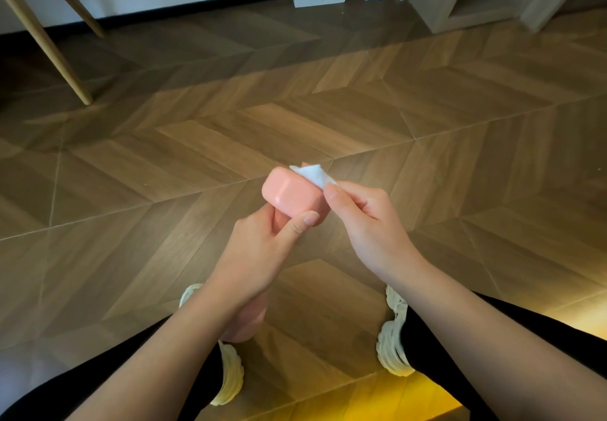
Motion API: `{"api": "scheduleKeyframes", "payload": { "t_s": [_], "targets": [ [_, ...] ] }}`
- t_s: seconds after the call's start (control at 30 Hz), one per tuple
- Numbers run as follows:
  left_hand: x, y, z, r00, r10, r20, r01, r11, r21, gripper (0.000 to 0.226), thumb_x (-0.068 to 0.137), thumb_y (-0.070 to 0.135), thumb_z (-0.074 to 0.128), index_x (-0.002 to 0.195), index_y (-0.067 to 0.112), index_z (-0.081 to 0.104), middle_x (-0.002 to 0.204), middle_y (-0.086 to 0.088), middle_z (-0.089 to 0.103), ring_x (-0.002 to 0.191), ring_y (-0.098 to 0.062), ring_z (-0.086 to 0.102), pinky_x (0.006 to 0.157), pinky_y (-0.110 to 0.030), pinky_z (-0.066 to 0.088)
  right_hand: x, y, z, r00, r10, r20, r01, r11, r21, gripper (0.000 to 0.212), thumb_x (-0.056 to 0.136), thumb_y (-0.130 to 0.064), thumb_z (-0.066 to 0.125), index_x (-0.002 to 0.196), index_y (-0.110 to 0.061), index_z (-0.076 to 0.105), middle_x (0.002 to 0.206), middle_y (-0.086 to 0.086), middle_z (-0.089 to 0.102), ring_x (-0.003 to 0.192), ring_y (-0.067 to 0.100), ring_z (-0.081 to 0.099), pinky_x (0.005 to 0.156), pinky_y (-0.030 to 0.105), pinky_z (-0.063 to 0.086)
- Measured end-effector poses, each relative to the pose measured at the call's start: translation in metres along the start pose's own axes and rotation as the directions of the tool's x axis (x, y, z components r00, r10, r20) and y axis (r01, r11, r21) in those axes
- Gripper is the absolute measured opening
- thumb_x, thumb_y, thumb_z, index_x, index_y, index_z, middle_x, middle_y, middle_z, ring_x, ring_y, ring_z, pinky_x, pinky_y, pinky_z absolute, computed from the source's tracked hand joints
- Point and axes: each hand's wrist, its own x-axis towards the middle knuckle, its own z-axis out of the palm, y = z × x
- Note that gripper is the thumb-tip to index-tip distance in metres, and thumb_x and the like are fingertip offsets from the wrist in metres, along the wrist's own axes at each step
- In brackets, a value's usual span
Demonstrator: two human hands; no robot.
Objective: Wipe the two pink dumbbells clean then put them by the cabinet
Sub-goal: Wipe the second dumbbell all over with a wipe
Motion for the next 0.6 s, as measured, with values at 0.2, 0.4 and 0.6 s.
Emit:
{"api": "scheduleKeyframes", "payload": {
  "t_s": [0.2,0.4,0.6],
  "targets": [
    [0.000,0.000,-0.002,1.000,-0.002,-0.011,0.001,0.997,-0.078,0.049,0.076,0.078,0.048,0.067,0.030,0.048,0.050,0.023,0.057,0.047,0.002,0.053,0.052,-0.018,0.036,-0.003,-0.003,-0.002,0.999,-0.009,-0.031,0.007,0.999,-0.039,0.052,0.102,-0.015,0.043,0.066,-0.046,0.063,0.058,-0.025,0.051,0.066,-0.007,0.051,0.079,0.027,0.040],
    [-0.001,0.006,-0.001,0.997,0.042,-0.057,-0.052,0.982,-0.179,0.053,0.072,0.081,0.044,0.067,0.028,0.049,0.048,0.019,0.055,0.045,0.000,0.049,0.051,-0.015,0.037,-0.006,0.003,-0.006,0.996,-0.074,-0.045,0.071,0.996,-0.061,0.045,0.105,-0.009,0.041,0.090,-0.035,0.075,0.071,-0.013,0.071,0.081,0.007,0.069,0.115,0.046,0.034],
    [0.000,0.008,-0.004,0.989,0.124,-0.077,-0.134,0.979,-0.155,0.049,0.072,0.078,0.047,0.067,0.029,0.047,0.050,0.023,0.056,0.048,0.002,0.050,0.049,-0.012,0.036,-0.008,-0.001,-0.010,0.995,-0.087,-0.052,0.086,0.996,-0.016,0.036,0.103,-0.019,0.041,0.104,-0.032,0.075,0.082,-0.010,0.072,0.086,0.003,0.065,0.100,0.026,0.044]
  ]
}}
